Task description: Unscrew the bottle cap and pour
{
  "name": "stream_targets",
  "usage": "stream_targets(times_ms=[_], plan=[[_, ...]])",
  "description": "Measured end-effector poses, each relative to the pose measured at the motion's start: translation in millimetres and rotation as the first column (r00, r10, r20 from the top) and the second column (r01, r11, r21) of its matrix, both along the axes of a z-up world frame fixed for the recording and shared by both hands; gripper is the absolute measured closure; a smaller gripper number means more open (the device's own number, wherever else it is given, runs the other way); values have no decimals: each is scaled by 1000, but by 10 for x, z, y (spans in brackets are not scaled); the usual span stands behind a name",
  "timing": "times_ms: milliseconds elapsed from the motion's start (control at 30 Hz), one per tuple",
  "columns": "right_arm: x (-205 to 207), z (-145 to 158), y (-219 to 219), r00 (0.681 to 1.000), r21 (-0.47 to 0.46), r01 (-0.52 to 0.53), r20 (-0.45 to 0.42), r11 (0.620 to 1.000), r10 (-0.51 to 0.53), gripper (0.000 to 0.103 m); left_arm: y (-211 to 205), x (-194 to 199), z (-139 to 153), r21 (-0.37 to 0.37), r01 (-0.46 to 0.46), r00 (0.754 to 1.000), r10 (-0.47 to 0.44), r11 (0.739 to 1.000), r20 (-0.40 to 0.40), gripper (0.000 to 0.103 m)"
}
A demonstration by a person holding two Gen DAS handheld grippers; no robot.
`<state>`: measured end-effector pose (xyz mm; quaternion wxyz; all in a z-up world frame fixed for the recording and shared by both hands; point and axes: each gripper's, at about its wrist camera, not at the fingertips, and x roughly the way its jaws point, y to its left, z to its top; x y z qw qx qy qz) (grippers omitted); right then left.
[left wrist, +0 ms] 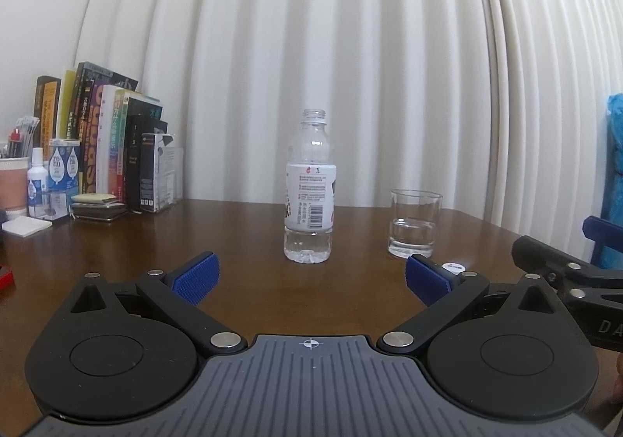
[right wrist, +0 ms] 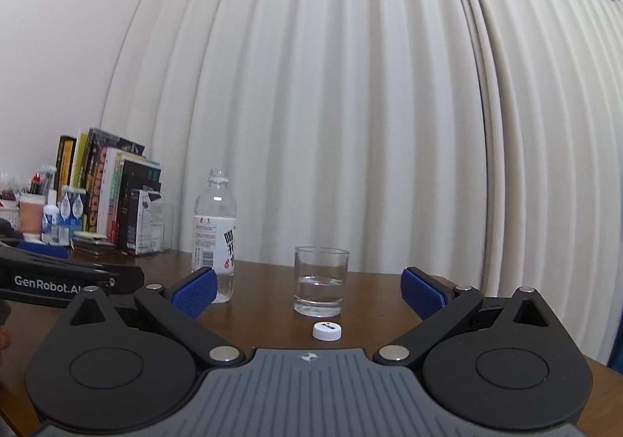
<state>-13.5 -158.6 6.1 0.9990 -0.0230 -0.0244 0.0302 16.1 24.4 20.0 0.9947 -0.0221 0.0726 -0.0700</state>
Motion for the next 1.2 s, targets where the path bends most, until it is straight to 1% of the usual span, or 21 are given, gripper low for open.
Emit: stream_targets(times_ms=[200,433,800,1200], plan=[[18,27,-49,999,32,-12,-32,999,13,0,6,-6,-7,1,-5,1000,5,1000,2,0],[-26,22,-90,1000,56,-18,-25,998,19,0,-30,-32,-16,25,-13,1000,13,1000,13,0],[-23,17,-94,1000,69,-21,-20,997,23,0,-102,-64,-22,75,-24,999,21,997,36,0],[-24,27,-79,999,64,-21,-24,998,22,0,-84,-46,-22,59,-27,999,26,998,28,0]])
